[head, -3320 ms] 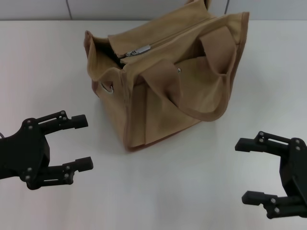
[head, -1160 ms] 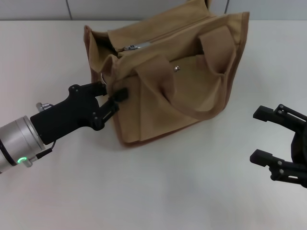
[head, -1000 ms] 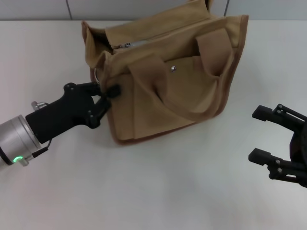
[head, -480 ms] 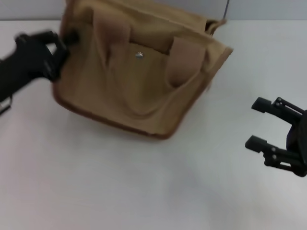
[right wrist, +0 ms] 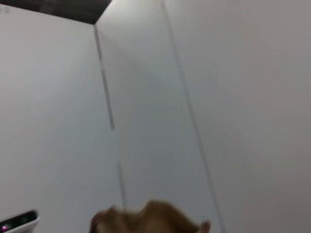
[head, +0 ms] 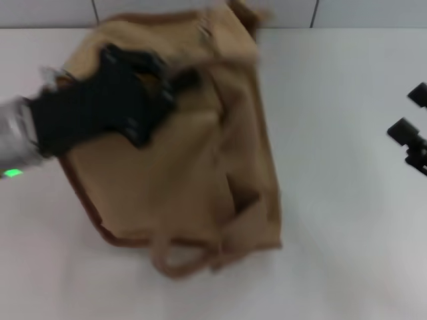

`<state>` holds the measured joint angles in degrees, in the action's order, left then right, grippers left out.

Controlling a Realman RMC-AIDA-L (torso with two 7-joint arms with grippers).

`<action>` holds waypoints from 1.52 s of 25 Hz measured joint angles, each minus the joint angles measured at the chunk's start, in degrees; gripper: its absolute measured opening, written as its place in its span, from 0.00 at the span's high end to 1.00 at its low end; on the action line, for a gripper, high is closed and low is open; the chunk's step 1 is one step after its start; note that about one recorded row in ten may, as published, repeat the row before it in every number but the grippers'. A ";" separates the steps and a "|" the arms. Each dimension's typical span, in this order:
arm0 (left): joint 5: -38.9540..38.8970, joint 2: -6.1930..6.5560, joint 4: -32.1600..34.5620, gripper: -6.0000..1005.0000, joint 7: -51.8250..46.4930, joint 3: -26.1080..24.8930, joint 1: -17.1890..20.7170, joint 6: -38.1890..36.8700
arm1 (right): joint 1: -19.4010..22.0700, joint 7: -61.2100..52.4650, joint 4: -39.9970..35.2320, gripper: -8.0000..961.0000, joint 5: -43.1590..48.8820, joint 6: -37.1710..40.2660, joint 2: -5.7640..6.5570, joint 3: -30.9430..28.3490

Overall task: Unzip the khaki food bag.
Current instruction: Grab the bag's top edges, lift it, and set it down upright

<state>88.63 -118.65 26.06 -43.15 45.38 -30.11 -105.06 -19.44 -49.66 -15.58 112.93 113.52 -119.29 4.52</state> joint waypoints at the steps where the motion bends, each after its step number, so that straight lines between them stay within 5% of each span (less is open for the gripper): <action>1: 0.00 0.00 0.00 0.93 0.00 0.00 0.00 0.00 | 0.22 1.18 0.68 0.13 0.00 -0.50 0.00 -0.66; 8: -0.27 -0.43 -10.46 0.93 8.95 3.70 -1.99 3.77 | -0.50 9.54 2.70 0.13 3.15 -6.34 -0.06 0.28; 22: 0.12 -0.45 -12.75 0.93 10.17 3.85 -0.93 3.29 | -7.21 27.73 17.42 0.14 5.24 -22.44 -0.32 4.74; 30: 0.18 -0.45 -14.54 0.92 11.85 3.92 -0.79 3.53 | -9.66 28.41 19.26 0.48 5.54 -24.50 -0.32 5.32; 38: 0.24 -0.45 -14.73 0.92 12.36 3.98 -0.83 4.38 | -8.93 30.10 19.39 0.56 7.57 -21.74 -0.32 5.20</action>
<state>88.86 -119.09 11.33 -30.79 49.36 -30.94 -100.68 -28.37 -19.56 3.81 120.50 91.77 -119.62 9.72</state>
